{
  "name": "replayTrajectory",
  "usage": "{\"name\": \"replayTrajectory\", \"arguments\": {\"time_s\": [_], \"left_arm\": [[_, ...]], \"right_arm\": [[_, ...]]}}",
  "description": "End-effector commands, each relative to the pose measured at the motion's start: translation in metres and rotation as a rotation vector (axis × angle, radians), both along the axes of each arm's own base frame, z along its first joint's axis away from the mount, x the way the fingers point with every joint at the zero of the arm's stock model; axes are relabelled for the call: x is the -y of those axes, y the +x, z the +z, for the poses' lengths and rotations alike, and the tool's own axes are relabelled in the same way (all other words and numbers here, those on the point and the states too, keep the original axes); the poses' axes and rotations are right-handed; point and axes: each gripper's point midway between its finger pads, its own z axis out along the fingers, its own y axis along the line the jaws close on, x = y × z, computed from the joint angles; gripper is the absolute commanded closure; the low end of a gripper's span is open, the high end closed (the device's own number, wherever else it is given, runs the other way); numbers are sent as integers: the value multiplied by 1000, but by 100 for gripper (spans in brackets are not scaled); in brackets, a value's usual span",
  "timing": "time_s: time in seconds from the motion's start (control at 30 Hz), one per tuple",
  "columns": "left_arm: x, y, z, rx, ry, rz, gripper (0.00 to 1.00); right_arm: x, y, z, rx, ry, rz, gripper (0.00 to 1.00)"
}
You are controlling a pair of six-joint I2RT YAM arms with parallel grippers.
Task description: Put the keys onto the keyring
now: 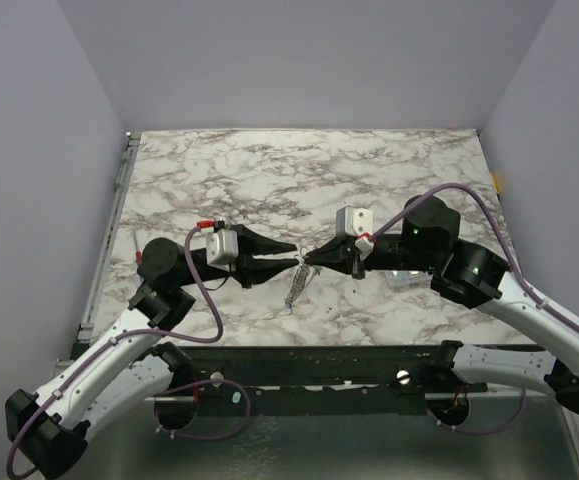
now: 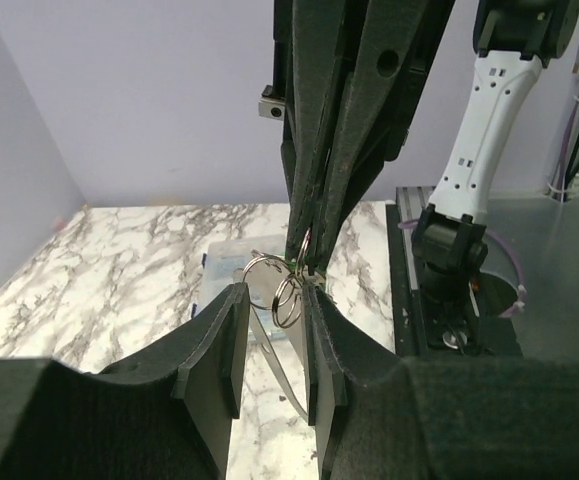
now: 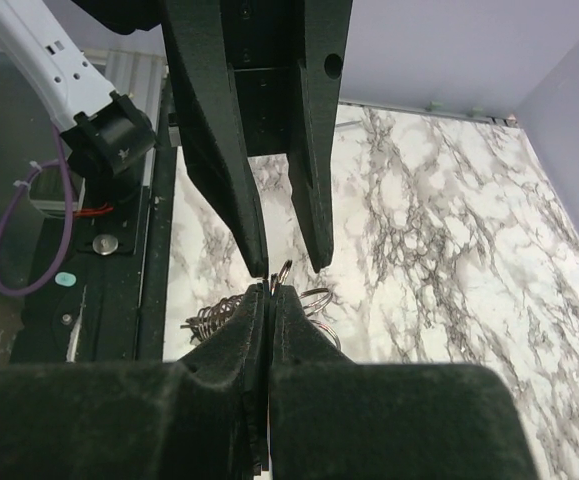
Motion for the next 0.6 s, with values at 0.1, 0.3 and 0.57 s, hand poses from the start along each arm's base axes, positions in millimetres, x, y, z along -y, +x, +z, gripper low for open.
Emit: {"name": "replayTrajectory", "arguments": {"time_s": [0.1, 0.3, 0.57], "left_arm": [[1, -8, -3, 20, 65, -53, 62], [5, -7, -7, 1, 78, -72, 63], [8, -8, -7, -15, 84, -97, 72]], "right_arm": [[1, -9, 20, 23, 35, 41, 99], [1, -13, 18, 14, 32, 57, 99], [-2, -13, 13, 0, 21, 66, 99]]}}
